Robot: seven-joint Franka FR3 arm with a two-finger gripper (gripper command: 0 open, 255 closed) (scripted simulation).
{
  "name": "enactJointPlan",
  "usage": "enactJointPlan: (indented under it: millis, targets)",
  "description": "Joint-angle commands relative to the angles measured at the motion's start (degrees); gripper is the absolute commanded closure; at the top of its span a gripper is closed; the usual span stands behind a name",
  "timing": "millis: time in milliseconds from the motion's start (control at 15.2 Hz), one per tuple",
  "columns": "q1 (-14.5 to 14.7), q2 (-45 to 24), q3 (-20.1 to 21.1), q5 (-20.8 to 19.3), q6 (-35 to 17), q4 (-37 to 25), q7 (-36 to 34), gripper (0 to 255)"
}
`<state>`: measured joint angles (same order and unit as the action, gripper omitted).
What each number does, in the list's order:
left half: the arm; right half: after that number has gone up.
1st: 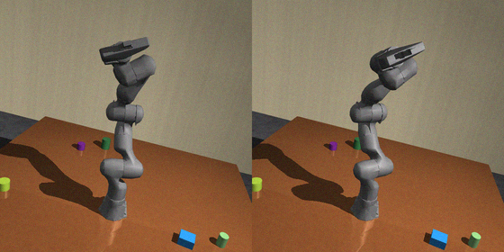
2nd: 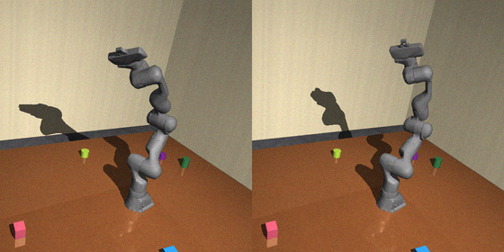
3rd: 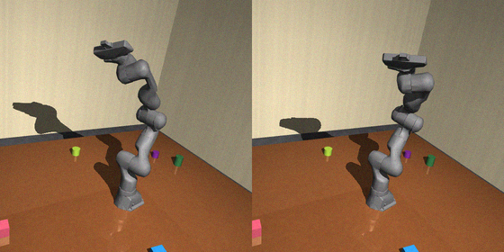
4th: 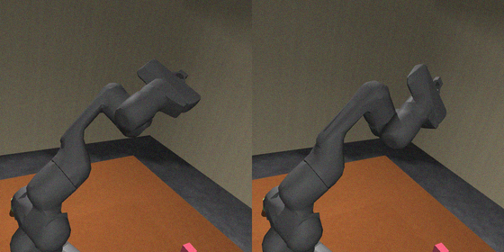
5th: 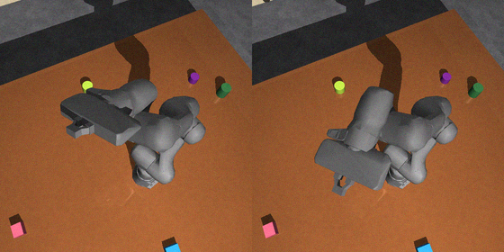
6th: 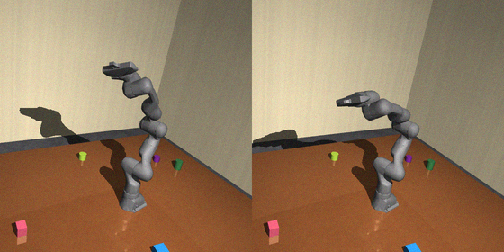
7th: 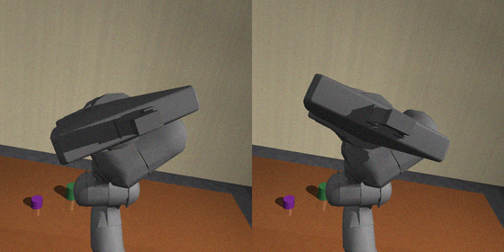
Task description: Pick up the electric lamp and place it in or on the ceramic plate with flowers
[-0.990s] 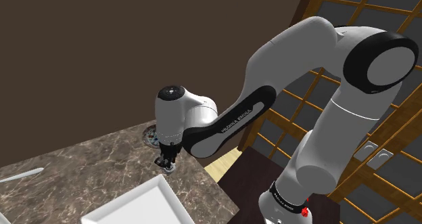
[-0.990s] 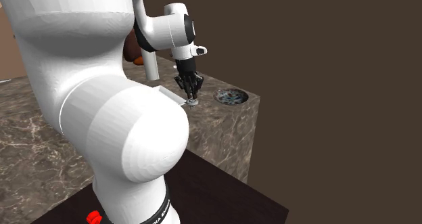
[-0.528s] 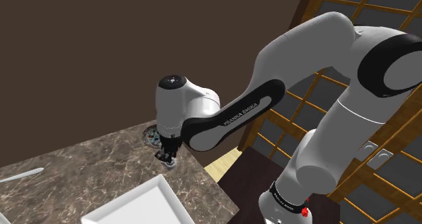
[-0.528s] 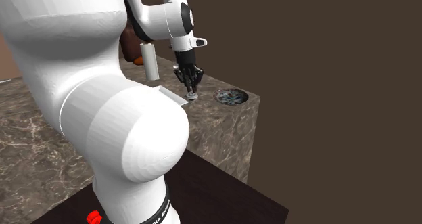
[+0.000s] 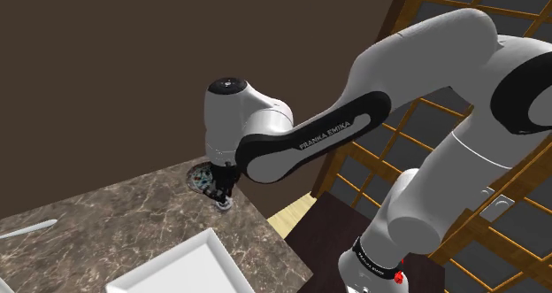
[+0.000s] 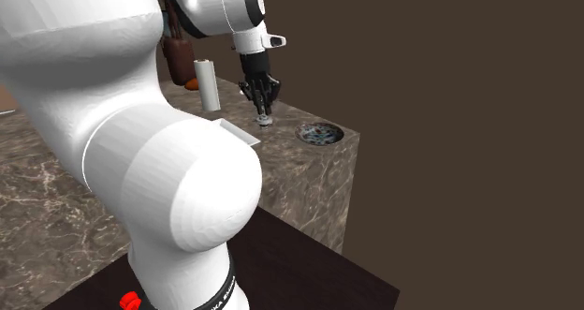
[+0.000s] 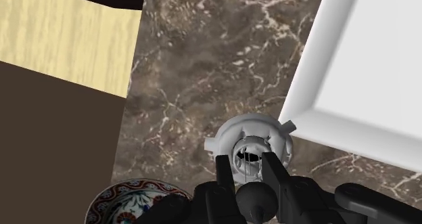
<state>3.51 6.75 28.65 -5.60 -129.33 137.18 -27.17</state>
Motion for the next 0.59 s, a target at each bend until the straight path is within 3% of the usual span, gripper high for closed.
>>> enactJointPlan:
  millis: [0, 198, 528]
  targets:
    - [0.07, 0.99, -0.19, 0.7, 1.51, -0.65, 0.73, 255]
    - [0.22, 2.44, -0.45, 1.63, 3.82, -1.73, 1.66, 255]
    - [-3.12, -3.46, -3.3, -2.04, 4.8, -8.45, 5.47, 255]
